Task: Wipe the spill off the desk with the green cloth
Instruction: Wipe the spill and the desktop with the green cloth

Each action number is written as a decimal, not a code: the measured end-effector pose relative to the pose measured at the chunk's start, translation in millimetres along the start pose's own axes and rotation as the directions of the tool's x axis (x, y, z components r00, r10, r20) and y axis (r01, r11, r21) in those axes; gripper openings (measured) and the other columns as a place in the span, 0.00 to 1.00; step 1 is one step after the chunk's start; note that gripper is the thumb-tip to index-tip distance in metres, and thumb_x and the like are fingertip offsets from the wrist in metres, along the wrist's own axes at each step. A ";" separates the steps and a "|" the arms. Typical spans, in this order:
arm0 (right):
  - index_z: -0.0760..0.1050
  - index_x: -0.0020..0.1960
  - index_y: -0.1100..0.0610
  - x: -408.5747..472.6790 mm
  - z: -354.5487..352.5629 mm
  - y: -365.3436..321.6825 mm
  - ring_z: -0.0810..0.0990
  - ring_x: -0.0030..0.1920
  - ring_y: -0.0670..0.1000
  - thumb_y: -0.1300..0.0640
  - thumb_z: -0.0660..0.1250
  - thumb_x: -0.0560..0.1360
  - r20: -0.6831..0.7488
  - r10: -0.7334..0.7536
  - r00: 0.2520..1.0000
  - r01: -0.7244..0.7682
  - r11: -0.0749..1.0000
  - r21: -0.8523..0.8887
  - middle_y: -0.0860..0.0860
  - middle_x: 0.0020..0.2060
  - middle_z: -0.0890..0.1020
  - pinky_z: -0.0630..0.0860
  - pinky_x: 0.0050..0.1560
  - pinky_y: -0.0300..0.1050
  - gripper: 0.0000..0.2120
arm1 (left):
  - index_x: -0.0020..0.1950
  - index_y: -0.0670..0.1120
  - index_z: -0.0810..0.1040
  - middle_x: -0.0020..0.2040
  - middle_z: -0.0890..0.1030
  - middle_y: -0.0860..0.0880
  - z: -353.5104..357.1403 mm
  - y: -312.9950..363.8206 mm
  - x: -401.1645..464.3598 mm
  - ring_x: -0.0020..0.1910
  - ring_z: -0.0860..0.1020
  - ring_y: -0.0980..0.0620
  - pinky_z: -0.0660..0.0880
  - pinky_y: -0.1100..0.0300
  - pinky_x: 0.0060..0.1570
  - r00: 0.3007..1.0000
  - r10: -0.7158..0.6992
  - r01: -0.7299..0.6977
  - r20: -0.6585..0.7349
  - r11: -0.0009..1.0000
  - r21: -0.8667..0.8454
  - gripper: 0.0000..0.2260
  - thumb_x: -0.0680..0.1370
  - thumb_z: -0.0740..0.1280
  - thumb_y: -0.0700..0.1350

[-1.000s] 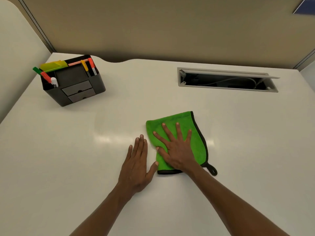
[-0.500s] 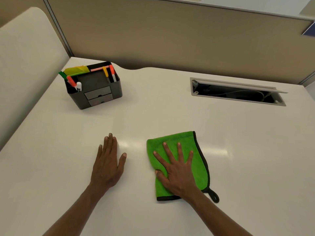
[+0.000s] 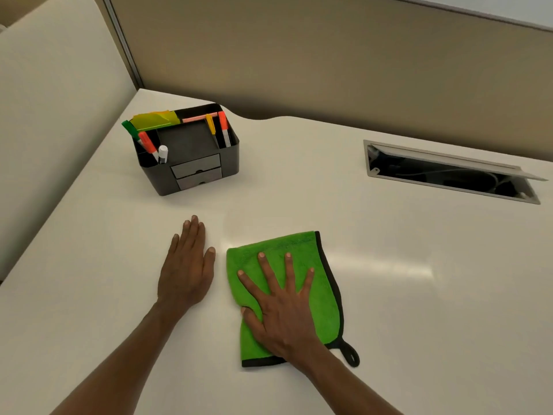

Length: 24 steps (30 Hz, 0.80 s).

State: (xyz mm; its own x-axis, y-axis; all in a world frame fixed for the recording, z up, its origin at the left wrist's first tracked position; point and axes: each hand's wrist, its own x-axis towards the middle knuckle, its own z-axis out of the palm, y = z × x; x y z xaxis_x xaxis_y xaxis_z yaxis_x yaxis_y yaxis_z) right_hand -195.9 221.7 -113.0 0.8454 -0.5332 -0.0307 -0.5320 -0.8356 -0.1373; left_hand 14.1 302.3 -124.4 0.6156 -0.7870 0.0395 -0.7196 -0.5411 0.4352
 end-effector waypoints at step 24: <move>0.51 0.77 0.33 162.6 -0.9 3.8 0.42 0.79 0.63 0.33 0.46 0.78 -0.024 0.065 0.998 -0.064 0.997 0.029 0.44 0.81 0.49 0.41 0.69 0.79 0.28 | 0.78 0.40 0.58 0.80 0.57 0.47 0.8 1.7 28.7 0.79 0.53 0.53 0.50 0.57 0.78 0.994 -0.056 0.048 -0.090 0.995 -0.083 0.26 0.81 0.49 0.49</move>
State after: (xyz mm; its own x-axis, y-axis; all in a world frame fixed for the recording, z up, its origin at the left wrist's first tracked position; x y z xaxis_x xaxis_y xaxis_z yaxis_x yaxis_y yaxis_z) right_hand -60.5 131.7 -117.6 0.8077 -0.5894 -0.0157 -0.5836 -0.7953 -0.1642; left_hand 30.3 278.5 -123.3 0.6812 -0.7258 0.0961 -0.6600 -0.5519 0.5096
